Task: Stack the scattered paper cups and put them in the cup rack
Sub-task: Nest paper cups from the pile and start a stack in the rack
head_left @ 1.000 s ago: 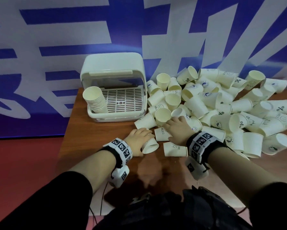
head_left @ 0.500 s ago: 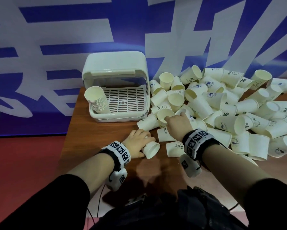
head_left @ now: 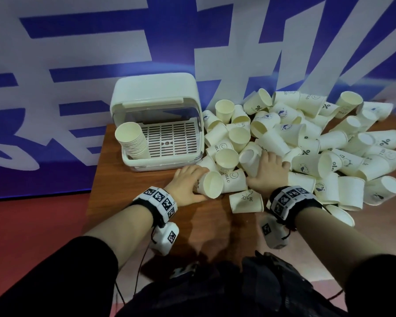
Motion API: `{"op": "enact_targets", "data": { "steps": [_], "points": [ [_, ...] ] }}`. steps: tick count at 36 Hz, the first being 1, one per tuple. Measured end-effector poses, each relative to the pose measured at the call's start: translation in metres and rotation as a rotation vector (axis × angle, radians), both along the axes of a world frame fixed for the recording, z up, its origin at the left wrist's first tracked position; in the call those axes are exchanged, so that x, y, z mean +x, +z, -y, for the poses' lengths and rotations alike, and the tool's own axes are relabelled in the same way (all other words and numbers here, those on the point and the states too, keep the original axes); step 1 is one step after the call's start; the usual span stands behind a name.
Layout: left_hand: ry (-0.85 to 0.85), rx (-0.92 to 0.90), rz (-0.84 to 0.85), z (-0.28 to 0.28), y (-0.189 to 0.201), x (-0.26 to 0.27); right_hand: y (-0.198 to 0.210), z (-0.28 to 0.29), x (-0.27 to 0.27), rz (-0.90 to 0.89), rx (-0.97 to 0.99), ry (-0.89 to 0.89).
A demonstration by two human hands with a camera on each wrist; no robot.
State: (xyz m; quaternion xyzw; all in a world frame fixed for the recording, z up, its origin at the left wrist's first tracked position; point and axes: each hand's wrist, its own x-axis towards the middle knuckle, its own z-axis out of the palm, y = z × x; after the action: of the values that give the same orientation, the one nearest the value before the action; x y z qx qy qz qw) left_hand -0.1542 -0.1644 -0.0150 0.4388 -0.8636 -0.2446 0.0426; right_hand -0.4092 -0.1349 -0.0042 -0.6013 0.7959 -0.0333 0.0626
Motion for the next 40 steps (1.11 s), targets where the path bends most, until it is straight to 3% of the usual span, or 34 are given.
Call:
{"op": "enact_targets", "data": {
  "steps": [5, 17, 24, 27, 40],
  "points": [
    [0.025, 0.004, -0.026, -0.001, 0.001, -0.003, -0.009, -0.001, -0.006, -0.008, 0.062, -0.078],
    [0.109, 0.008, -0.117, 0.0, 0.013, -0.002, -0.01, 0.004, -0.016, 0.033, 0.039, -0.04],
    [0.182, 0.002, -0.166, 0.002, 0.017, -0.003, 0.012, -0.007, -0.016, 0.416, -0.197, -0.068],
    [0.243, -0.051, -0.223, 0.002, 0.018, -0.006, 0.03, -0.01, -0.008, 0.581, -0.197, -0.043],
    [0.573, 0.001, -0.538, 0.014, 0.04, 0.021, 0.067, 0.023, 0.043, 0.81, -0.253, 0.164]
  ]
}}
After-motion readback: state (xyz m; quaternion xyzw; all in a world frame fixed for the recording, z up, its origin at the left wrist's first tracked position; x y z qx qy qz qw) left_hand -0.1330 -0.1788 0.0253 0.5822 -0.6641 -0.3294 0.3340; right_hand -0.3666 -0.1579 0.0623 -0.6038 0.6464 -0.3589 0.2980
